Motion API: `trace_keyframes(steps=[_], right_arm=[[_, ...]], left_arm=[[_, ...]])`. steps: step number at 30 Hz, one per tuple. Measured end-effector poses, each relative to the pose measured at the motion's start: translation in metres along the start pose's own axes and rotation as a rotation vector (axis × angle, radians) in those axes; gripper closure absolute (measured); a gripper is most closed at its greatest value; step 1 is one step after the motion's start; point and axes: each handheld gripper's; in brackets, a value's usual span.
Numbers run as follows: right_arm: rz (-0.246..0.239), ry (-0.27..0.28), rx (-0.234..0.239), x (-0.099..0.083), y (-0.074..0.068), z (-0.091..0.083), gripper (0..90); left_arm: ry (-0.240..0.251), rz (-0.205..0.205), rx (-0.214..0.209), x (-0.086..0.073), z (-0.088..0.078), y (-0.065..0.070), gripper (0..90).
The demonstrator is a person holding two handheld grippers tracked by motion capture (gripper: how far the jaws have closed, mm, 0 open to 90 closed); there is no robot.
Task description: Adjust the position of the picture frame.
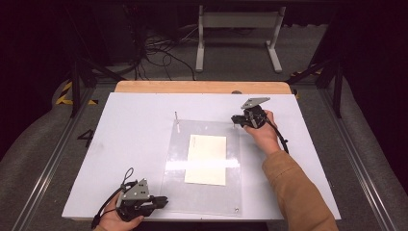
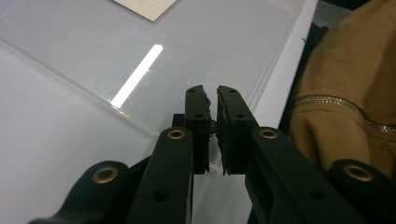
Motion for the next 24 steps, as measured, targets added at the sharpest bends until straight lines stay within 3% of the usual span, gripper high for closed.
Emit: trace_keyframes(steps=[6,23,24], right_arm=[[-0.010,0.000,0.012,0.0038,-0.0023,0.0064,85.1],[0.004,-0.009,0.005,0.0010,-0.0043,0.0025,85.1],[0.009,-0.005,0.005,0.0003,-0.0040,0.0029,84.9]], left_arm=[[-0.002,0.048,-0.043,0.0029,0.0021,0.0079,83.0],[-0.007,0.047,-0.058,0.0031,0.0021,0.0054,82.5],[0.009,0.046,-0.054,0.0029,0.0019,0.0050,80.7]])
Point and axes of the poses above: each handheld gripper's, and its own axes: z roughly forward along the jaws, x roughly out of its top, y roughly to its right, and after that the axes turned 13 degrees about x, right-handed
